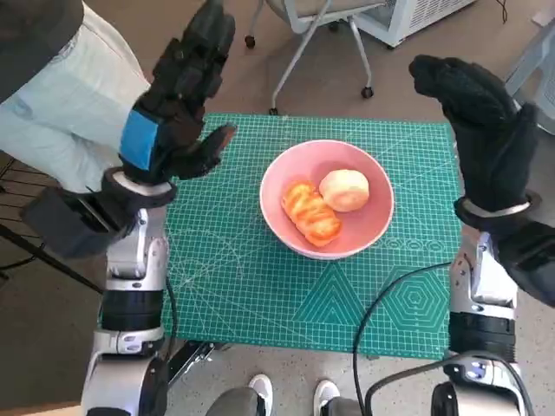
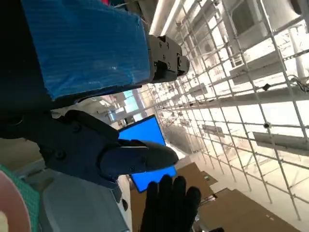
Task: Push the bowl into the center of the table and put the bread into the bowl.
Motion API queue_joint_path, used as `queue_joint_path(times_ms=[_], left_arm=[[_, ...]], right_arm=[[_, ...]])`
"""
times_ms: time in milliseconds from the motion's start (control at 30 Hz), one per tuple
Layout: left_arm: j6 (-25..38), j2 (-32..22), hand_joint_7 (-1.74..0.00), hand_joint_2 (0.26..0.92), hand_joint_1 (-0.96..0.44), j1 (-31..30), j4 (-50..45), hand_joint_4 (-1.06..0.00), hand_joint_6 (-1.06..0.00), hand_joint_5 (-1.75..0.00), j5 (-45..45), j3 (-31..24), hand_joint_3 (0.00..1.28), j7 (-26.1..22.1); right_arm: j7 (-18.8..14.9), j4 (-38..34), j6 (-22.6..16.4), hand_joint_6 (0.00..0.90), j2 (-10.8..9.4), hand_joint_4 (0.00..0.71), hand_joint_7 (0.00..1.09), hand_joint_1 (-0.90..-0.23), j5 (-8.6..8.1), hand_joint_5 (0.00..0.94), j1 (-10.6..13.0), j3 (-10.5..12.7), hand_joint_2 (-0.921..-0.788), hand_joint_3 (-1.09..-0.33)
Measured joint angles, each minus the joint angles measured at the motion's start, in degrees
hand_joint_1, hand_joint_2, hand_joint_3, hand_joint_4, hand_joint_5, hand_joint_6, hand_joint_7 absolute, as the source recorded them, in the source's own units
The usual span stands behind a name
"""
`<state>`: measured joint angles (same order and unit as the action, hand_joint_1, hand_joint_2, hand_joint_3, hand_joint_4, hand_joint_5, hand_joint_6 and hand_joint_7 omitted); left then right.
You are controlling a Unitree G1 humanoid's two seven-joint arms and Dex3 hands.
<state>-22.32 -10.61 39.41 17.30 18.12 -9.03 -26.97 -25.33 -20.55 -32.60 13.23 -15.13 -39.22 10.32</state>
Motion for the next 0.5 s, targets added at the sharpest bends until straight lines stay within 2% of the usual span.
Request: queue_joint_path(times_ms=[500], left_arm=[[0.2, 0.2, -0.01, 0.921, -0.73, -0.8, -0.9, -0.07, -0.17, -0.02, 2.0, 0.2, 0.47, -0.8]], right_arm=[[0.1, 0.5, 2.2, 0.216, 0.6, 0.191, 0.15, -0.667, 0.06, 0.001, -0.5, -0.8, -0.921, -0.69]])
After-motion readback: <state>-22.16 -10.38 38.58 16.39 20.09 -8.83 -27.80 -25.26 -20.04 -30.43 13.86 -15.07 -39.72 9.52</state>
